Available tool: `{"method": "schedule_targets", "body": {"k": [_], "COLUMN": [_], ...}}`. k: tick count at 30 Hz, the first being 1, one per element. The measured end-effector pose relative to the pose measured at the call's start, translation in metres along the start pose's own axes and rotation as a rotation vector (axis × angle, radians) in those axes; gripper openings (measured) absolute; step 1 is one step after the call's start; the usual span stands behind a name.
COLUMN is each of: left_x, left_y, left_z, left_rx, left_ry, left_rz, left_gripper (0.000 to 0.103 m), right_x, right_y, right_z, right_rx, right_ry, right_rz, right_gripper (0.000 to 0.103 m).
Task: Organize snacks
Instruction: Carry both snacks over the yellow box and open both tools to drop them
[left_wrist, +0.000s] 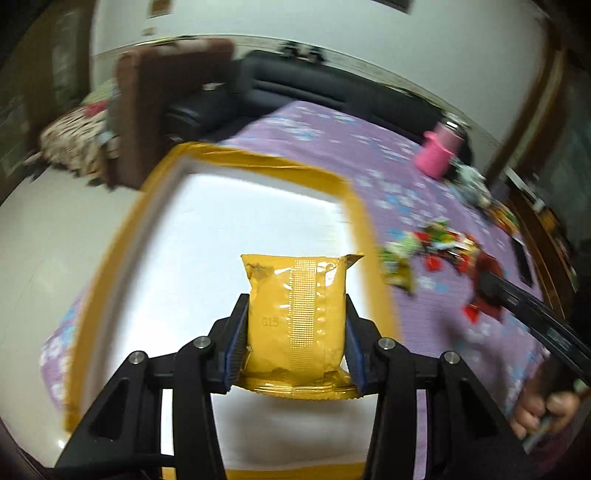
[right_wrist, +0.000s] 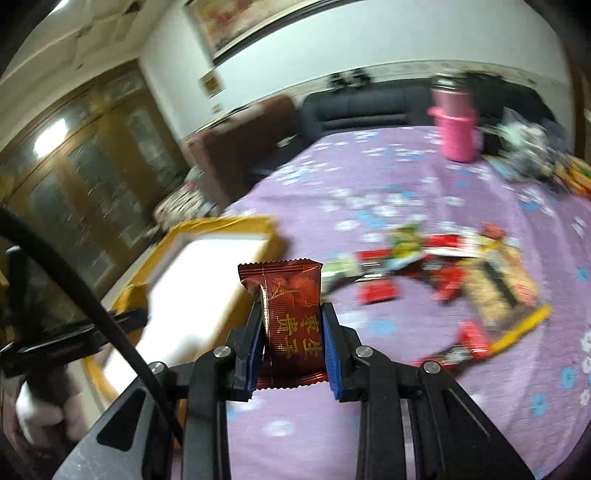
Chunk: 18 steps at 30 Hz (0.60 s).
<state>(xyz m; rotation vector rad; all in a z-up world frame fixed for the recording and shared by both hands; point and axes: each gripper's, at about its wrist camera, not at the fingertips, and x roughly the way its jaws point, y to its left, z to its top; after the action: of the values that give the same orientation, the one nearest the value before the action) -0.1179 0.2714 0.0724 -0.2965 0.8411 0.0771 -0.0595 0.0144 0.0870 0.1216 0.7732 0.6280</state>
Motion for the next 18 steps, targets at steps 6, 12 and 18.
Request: {"method": "schedule_targets", "body": {"k": [6, 12, 18], "left_x": [0.011, 0.013, 0.005], "left_y": [0.051, 0.065, 0.073], "left_z": [-0.005, -0.01, -0.011], "left_rx": [-0.089, -0.077, -0.111], "left_ry": [0.021, 0.028, 0.011], "left_rz": [0.037, 0.029, -0.056], "left_gripper": [0.048, 0.048, 0.054], "right_x": [0.037, 0.09, 0.116], "right_y": [0.081, 0.126, 0.138], "right_z": [-0.001, -0.018, -0.031], "right_rx": [-0.099, -0.155, -0.168], "right_ry": [0.118, 0.227, 0.268], "right_rz": [0.112, 0.112, 0.06], "right_gripper": [0.028, 0.028, 0.028]}}
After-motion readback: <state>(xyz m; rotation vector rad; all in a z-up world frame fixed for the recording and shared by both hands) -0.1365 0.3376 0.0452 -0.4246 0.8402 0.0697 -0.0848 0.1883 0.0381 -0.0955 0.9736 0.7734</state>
